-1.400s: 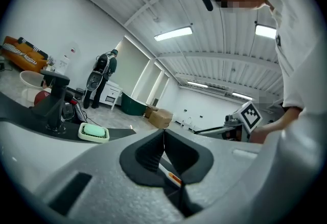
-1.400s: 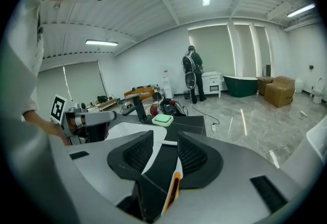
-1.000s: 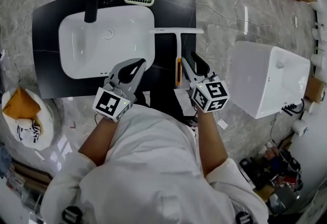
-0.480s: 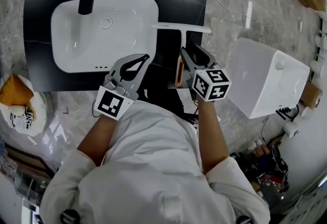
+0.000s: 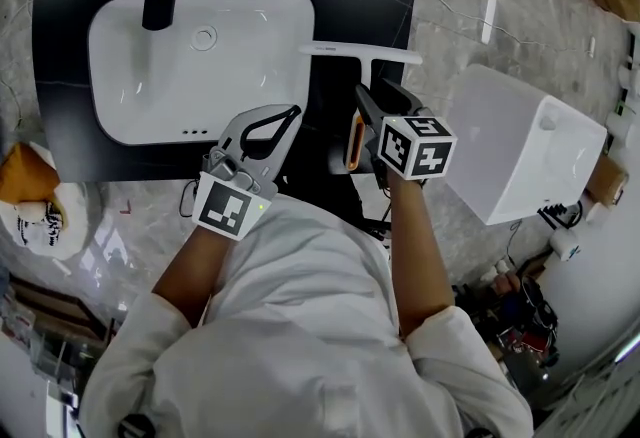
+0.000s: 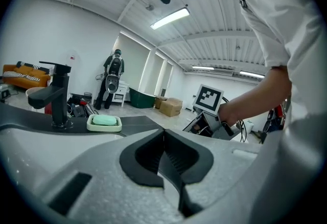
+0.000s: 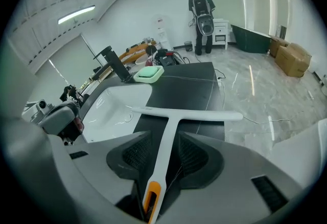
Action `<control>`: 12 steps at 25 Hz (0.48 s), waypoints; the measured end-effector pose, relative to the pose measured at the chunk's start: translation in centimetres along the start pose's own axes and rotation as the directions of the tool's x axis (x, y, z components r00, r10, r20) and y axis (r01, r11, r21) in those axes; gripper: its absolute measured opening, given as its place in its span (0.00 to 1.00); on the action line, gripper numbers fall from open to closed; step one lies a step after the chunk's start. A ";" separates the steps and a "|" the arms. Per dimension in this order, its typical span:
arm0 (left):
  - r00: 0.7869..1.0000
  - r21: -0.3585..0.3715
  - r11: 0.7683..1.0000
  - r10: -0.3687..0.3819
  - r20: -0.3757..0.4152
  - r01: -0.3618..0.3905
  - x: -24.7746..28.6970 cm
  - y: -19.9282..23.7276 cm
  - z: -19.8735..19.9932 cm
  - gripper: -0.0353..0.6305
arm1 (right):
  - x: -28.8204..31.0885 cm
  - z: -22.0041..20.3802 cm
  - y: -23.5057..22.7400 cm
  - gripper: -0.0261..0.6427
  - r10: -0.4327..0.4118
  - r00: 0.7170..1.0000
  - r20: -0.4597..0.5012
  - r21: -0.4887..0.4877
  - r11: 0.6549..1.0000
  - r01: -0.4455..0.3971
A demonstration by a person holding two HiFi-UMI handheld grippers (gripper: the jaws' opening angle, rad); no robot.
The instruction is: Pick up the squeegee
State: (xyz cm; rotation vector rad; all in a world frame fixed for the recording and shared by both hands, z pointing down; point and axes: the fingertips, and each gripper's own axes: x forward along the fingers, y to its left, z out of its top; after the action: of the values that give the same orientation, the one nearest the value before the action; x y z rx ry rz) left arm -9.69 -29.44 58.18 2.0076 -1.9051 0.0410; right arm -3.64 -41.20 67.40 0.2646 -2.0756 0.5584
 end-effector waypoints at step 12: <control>1.000 -0.002 1.000 -0.022 0.009 0.022 -0.1 0.2 -0.2 0.08 | 1.5 -0.8 -0.2 0.22 -0.015 0.995 -0.096 0.045 0.999 0.019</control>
State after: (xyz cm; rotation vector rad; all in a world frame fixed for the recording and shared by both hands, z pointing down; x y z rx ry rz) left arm -9.85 -29.27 58.37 2.0304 -1.8880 0.0245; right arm -3.83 -40.91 69.10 0.2770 -1.9686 0.5977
